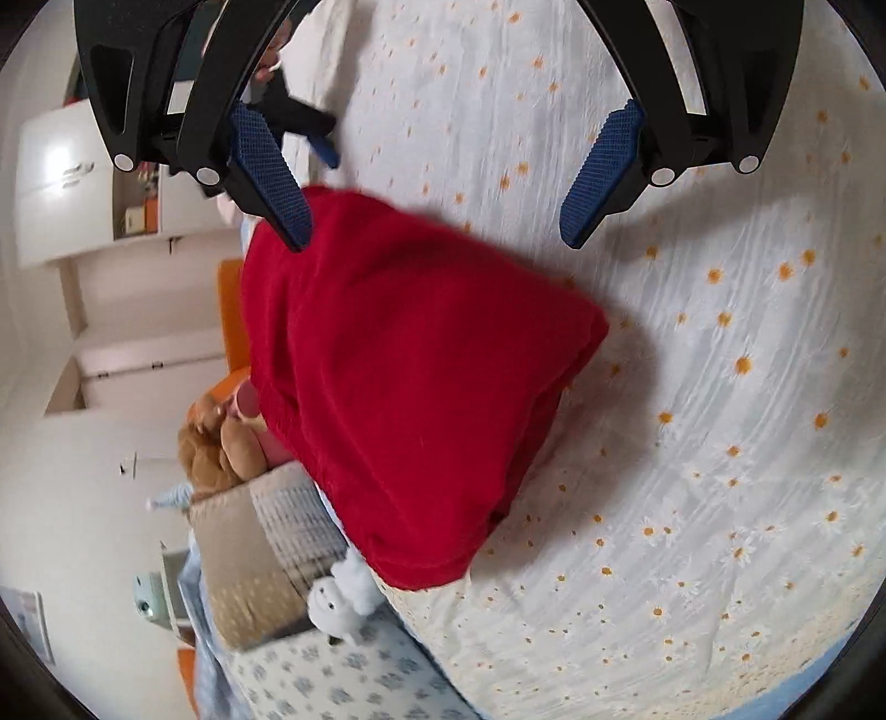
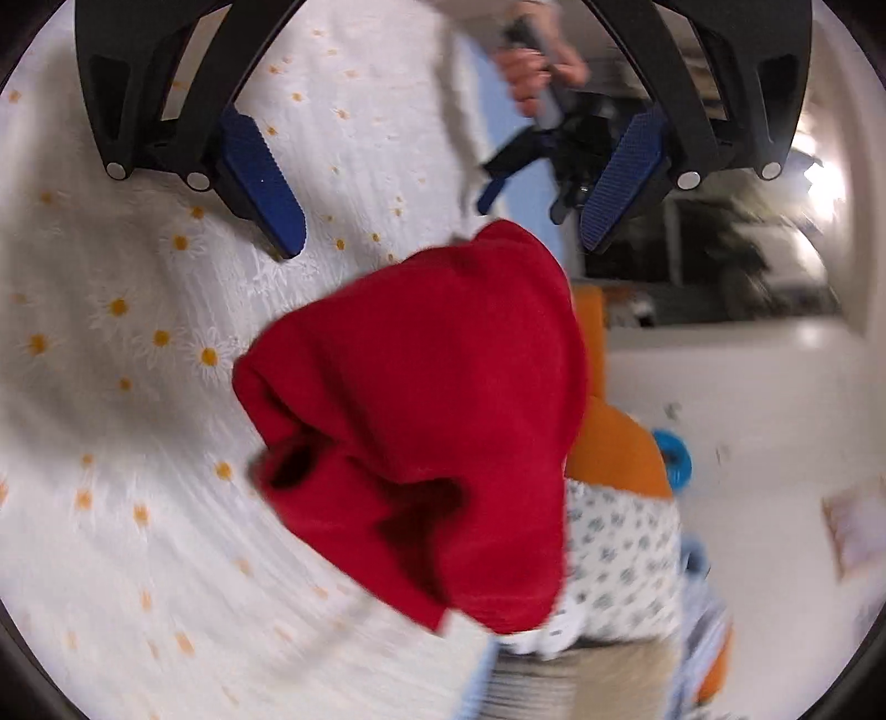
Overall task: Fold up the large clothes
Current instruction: 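Grasp the folded red sweater edge with both tools and lift it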
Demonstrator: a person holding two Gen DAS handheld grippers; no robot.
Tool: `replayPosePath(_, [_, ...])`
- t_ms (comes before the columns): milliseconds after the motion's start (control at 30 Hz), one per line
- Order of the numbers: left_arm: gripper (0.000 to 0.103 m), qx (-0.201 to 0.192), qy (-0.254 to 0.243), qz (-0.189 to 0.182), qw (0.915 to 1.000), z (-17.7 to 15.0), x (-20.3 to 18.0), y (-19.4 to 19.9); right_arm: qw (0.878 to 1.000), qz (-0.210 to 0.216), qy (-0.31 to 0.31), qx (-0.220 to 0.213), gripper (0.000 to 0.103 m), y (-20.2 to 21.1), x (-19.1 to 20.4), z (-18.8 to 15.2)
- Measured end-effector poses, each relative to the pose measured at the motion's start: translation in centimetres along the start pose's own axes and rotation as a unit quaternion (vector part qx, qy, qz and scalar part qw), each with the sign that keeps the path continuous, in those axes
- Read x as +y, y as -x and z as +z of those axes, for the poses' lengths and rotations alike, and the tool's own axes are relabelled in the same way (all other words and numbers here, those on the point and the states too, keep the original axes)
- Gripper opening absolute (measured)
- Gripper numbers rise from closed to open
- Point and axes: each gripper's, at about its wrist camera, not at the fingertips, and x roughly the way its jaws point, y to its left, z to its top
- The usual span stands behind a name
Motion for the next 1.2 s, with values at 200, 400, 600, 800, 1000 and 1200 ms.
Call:
replayPosePath(200, [0.097, -0.003, 0.045, -0.005, 0.999, 2.2, 0.5, -2.0, 0.999, -0.011, -0.036, -0.01, 0.099, -1.7, 0.9, 2.6])
replayPosePath(400, [0.098, 0.01, 0.07, -0.007, 0.9975, 3.7, 0.0, -1.5, 0.998, 0.012, -0.055, -0.006, 0.099, -1.2, 2.0, 3.5])
replayPosePath(600, [0.098, -0.002, 0.059, -0.012, 0.9982, 4.9, -1.5, -0.9, 0.995, 0.074, -0.066, -0.031, 0.099, -0.9, 1.6, 4.5])
replayPosePath(800, [0.1, 0.002, 0.015, 0.034, 0.9993, 3.5, -1.5, -2.9, 0.999, 0.002, -0.04, -0.02, 0.099, -3.2, 1.4, 4.6])
replayPosePath(1000, [0.101, 0.004, -0.007, 0.05, 0.9987, 4.7, -3.0, -3.1, 0.998, 0.003, -0.053, -0.019, 0.099, -3.3, 2.2, 5.7])
replayPosePath(1200, [0.101, 0.006, 0.019, 0.058, 0.9981, 5.4, -2.8, -4.1, 0.997, -0.003, -0.074, -0.036, 0.099, -3.7, 1.5, 6.1])
